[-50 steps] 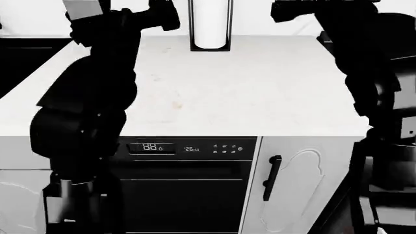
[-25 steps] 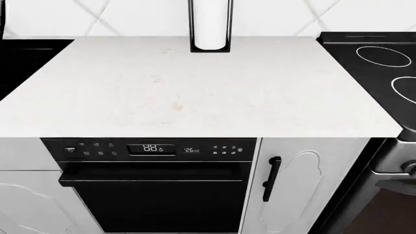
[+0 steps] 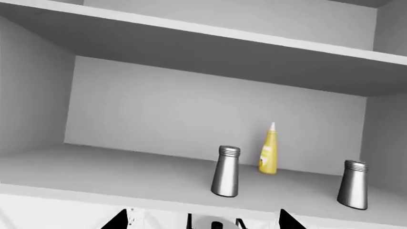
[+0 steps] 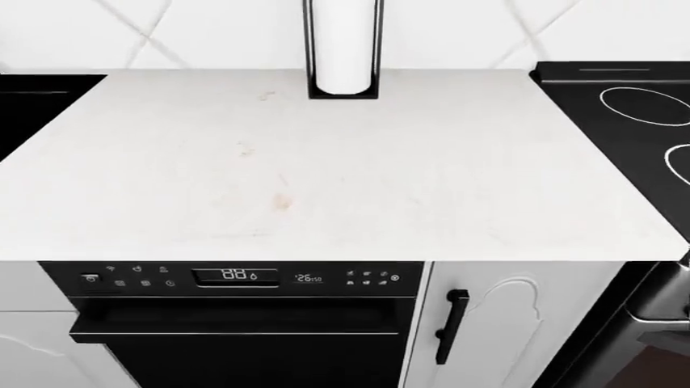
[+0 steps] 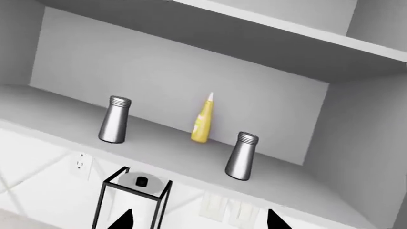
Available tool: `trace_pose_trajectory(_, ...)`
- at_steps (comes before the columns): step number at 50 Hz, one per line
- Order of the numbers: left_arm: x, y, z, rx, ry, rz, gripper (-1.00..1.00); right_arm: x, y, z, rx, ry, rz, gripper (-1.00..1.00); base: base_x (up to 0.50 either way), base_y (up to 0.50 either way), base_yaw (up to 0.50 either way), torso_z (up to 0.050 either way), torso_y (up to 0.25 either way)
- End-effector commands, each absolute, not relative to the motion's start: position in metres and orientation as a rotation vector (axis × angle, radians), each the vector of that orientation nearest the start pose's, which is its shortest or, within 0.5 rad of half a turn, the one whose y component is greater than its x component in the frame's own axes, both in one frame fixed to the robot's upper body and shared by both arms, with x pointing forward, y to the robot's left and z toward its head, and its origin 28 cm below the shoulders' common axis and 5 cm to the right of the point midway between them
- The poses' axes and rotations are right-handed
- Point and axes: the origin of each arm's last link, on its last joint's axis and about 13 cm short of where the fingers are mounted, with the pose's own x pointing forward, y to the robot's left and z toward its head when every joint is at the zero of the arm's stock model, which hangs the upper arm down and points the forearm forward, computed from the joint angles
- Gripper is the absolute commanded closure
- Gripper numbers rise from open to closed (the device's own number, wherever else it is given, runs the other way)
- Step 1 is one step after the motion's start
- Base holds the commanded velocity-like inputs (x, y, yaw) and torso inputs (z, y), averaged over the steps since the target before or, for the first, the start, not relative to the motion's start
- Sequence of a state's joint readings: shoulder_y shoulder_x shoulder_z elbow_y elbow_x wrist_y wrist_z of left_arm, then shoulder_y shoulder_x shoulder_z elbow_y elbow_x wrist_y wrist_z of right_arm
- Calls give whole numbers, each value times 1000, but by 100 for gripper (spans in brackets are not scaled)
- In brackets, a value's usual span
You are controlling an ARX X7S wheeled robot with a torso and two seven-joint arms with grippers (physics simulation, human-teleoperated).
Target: Pick and place the shaker into the drawer. Then close the cabinet.
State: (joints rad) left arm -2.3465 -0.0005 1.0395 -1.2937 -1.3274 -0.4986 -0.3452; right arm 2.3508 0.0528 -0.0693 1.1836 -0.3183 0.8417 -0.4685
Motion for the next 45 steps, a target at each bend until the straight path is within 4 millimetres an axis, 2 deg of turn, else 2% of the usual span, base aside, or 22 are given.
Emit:
trace_pose_trajectory(1,320,158,557,-136,-360,-65,-100,298,-139,570,-272,-249,115,-100,500,-105,0,0,0)
trace_pose_trajectory(45,329,158,547,-106,-354,-60,-100,305,-150,566,-247,-276,130,-100,500,-103,0,0,1)
